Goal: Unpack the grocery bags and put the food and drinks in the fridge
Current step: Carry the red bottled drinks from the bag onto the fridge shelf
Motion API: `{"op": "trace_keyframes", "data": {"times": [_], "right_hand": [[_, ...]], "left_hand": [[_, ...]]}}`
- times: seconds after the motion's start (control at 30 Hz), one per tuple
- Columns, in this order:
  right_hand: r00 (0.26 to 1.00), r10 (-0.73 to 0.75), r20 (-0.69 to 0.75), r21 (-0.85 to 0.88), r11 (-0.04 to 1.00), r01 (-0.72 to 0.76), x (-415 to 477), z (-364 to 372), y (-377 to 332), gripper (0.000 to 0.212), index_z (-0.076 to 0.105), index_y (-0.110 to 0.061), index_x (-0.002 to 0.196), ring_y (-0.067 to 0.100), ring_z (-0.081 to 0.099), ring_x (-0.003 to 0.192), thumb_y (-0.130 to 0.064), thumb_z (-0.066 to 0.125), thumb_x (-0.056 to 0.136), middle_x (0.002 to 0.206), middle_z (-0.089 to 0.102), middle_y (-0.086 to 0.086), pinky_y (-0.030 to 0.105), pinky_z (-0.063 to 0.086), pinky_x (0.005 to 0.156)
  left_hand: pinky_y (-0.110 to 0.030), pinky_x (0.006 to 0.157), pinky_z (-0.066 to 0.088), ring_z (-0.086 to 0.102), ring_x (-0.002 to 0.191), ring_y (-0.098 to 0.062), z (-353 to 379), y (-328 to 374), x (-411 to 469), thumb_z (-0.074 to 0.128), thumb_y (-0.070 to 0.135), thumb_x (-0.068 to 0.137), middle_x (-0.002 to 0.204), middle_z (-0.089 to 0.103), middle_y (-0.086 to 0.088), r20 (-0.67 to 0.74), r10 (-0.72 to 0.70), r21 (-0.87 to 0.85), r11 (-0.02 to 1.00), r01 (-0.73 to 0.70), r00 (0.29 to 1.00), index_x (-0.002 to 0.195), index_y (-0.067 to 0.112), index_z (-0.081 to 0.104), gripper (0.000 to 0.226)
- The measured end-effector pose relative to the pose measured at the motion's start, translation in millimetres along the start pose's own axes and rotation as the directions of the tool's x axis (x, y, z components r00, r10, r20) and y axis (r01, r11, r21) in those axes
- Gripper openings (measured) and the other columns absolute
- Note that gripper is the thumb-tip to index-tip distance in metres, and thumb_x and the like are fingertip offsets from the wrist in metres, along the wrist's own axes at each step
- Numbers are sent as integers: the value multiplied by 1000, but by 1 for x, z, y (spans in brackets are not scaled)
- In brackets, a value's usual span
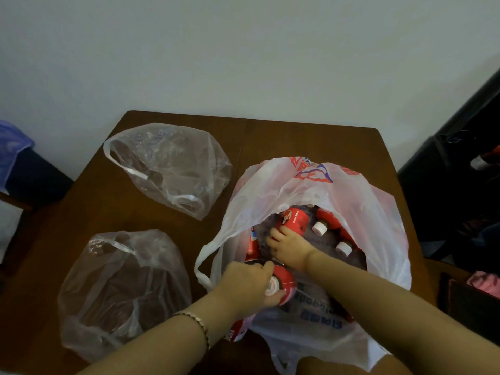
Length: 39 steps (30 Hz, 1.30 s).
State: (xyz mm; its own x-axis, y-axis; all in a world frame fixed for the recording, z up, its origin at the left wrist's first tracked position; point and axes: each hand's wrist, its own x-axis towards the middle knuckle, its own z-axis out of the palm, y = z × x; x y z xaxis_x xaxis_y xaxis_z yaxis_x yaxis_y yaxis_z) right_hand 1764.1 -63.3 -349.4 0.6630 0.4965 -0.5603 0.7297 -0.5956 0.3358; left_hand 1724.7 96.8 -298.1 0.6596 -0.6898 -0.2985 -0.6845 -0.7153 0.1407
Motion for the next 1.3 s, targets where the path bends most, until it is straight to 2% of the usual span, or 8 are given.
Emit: {"op": "trace_keyframes", "data": {"times": [0.1,0.2,0.3,0.43,0.63,0.83,1.13,1.3], "right_hand": [[997,35,-71,20,999,-34,-10,-7,-4,35,71,-22,107,27,54,116,-37,73,76,126,58,4,36,46,91],[932,324,-164,443,868,-224,-25,-10,-3,45,75,-22,75,18,67,73,-35,92,36,85,70,-2,24,50,53],[741,672,8,786,454,-420,-45,-18,2,38,58,-12,114,26,58,105,-23,71,80,121,56,7,34,48,77],[582,767,270,928,-45,-371,-65,-28,1,26,62,-9,94,26,64,91,-25,74,77,100,67,11,37,52,81],[765,643,45,862,362,-355,-100,-60,-1,27,54,-18,89,19,62,82,-44,61,82,90,64,0,35,53,72],[858,362,-363,653,756,-42,-128,-116,-6,25,55,-23,103,14,57,84,-43,52,89,100,62,-4,23,38,69],[742,-108,-662,268,890,368,-178,-199,-106,22,53,-27,92,20,63,95,-47,50,84,93,62,-5,25,36,70],[587,-437,-681,2,801,599,-236,-253,-226,26,42,-28,85,22,61,101,-52,51,83,106,65,-1,26,36,70]], "left_hand": [[-26,91,46,59,110,-19,-6,-10,-7,38,59,92,124,59,-3,-28,-53,-52,997,52,998,129,18,43,55],[-25,85,44,60,107,-19,-16,-19,-12,36,59,92,121,61,-1,-73,-85,-42,996,83,994,125,20,46,52],[-30,84,45,61,105,-22,-25,-21,-17,39,57,92,119,63,-3,-67,-131,-60,990,127,989,122,18,48,51],[-31,85,45,61,105,-24,-33,-16,-26,40,58,91,117,64,-3,-78,-159,-63,986,155,984,120,18,51,51],[-34,84,45,61,101,-29,-53,5,-44,37,56,92,112,64,-9,-123,-262,-25,965,261,957,113,13,53,51],[-32,77,43,61,100,-29,-72,44,-94,34,58,93,112,64,-8,-231,-487,-37,869,493,842,112,14,53,52],[-31,71,39,61,98,-29,-71,148,-251,36,58,92,108,64,-9,-220,-869,-200,485,851,444,109,13,52,51],[-31,71,36,60,101,-31,-48,233,-376,37,58,91,110,65,-10,-182,-980,-245,120,962,75,104,12,54,50]]}}
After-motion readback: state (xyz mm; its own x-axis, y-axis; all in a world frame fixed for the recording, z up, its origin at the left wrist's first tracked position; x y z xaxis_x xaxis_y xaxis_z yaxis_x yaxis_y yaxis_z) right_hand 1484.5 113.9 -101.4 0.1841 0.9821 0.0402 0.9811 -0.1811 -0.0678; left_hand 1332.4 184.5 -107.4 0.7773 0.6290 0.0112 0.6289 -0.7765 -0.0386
